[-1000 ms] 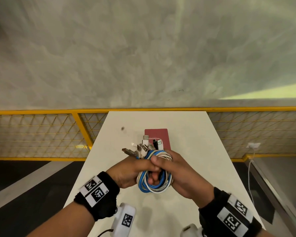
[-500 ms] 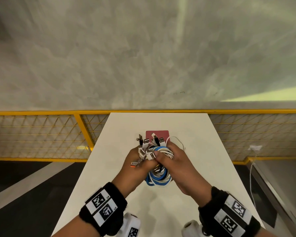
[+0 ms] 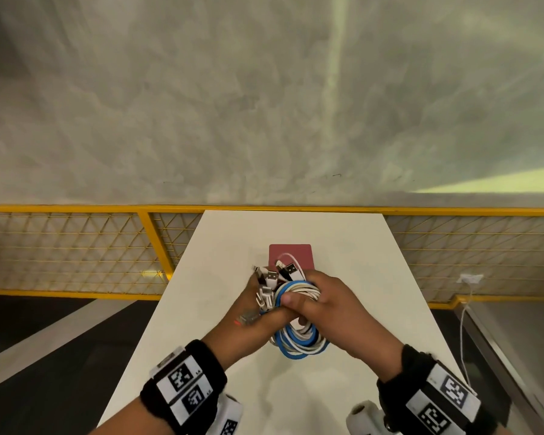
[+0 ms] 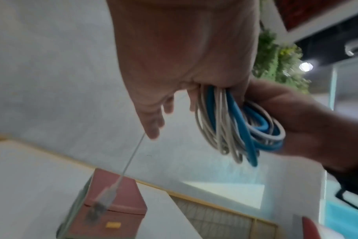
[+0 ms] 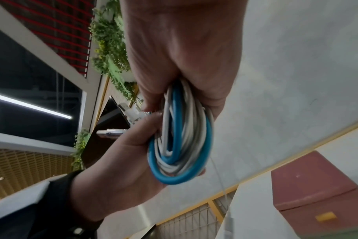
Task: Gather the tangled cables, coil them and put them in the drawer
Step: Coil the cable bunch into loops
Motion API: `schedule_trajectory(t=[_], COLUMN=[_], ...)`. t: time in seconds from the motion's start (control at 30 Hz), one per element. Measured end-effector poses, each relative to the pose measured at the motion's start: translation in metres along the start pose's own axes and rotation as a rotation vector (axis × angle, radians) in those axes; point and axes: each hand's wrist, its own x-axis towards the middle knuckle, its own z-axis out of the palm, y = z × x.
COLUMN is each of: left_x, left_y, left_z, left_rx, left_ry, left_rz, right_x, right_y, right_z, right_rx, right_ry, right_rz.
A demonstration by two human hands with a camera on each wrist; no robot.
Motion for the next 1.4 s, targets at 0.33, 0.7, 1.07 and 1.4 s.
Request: schedule_trajectory(t=[0.33, 0.7, 1.07, 1.4], left_x=[0.005, 0.013, 0.014, 0.029], left_y=[0.003, 0.020, 0.027, 0.022], left_z=[-0.010, -0.014, 0.007, 0.023], left_rx=[0.664, 0.397, 0.142, -0.260], left_ry=[0.156, 0.003, 0.181, 0.346], left_rz=[0.330, 0.287, 0.307, -0.078], right_x=[0.000, -0.001, 0.005, 0.028], right_y=[-0.015, -0.023, -0.033, -0.018], right_z=[-0.005, -0.018, -0.027, -0.010], right_rx=[-0.110, -0.068, -0.136, 0.040], right_ry=[-0.061, -0.138, -0.054, 0.228], right_rz=[-0.067, -0.080, -0.178, -0.082])
